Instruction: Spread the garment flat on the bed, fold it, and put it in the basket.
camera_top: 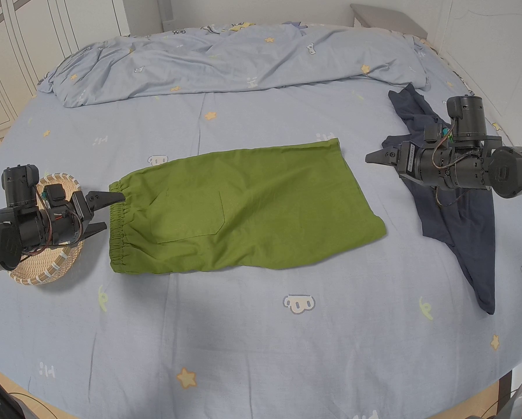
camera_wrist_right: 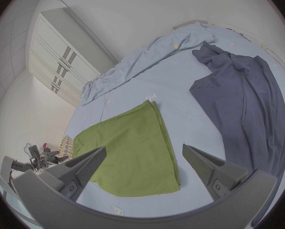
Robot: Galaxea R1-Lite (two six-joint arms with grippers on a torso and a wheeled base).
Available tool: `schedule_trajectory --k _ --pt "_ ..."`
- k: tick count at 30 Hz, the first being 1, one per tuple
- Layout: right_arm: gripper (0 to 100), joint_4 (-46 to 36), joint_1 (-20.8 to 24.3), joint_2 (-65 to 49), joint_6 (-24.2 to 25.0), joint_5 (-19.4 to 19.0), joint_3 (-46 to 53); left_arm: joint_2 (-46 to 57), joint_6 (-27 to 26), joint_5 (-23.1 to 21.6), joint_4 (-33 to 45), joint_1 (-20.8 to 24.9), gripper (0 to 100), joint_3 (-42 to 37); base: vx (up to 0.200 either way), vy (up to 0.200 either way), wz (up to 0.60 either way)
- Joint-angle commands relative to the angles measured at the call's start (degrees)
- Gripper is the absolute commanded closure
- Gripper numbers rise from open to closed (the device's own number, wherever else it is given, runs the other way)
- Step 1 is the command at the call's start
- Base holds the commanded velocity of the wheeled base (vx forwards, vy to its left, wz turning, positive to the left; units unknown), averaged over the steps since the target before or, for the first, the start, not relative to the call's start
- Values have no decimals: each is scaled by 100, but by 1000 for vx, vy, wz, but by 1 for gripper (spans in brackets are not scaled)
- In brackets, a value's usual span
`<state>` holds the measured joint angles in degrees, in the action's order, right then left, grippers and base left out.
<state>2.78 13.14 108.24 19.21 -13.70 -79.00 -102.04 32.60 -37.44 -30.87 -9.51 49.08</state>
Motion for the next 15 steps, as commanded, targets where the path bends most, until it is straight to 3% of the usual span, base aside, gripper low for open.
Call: schedule_trajectory --k 1,15 --pt "0 -5 -40 -66 21 -45 51 -203 -351 386 -25 46 0 -162 0 0 0" --pt "0 21 66 4 30 -45 112 -1099 -403 703 -508 327 0 -74 0 0 0"
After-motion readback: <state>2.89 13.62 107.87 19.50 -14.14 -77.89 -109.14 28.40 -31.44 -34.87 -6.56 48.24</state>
